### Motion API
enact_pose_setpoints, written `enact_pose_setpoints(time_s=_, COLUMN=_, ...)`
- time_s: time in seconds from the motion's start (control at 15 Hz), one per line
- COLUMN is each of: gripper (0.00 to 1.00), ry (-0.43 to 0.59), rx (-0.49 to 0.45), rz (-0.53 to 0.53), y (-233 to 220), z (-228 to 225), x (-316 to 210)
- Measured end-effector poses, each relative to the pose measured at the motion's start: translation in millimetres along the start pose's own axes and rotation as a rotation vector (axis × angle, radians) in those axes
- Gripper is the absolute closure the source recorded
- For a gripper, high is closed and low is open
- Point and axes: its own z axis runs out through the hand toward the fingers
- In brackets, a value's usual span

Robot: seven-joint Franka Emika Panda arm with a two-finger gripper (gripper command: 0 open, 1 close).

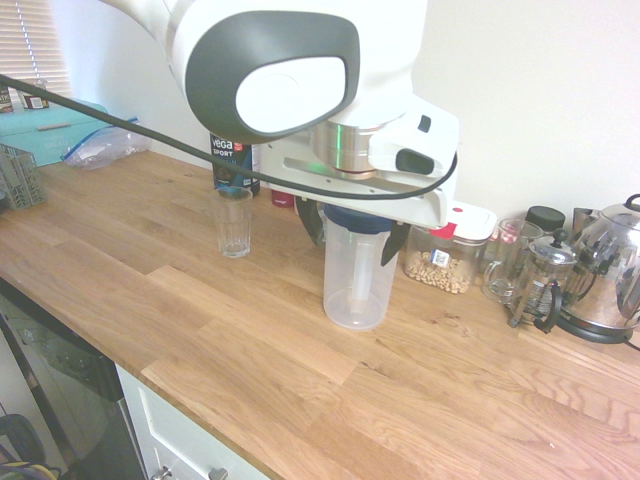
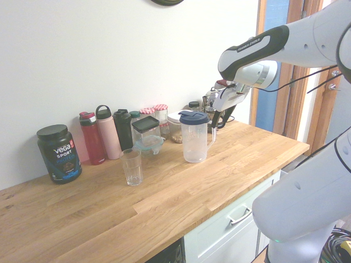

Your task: Pour me some water

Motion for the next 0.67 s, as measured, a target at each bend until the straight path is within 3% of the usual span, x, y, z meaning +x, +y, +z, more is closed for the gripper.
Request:
enact_pose_setpoints(time_s=0.33, gripper=0.0, ry=-0.007, rx=-0.058, rz=-0.034, y=-15.5, z=35.6, x=27.2)
enact_pose_setpoints(time_s=0.4, gripper=1.0, ry=-0.006, rx=-0.062, rz=-0.039, y=-18.2, z=37.2, x=30.3)
enact_pose_setpoints(time_s=0.67, gripper=1.0, ry=-0.009, rx=-0.071, rz=-0.072, y=-34.8, z=44.7, x=33.9)
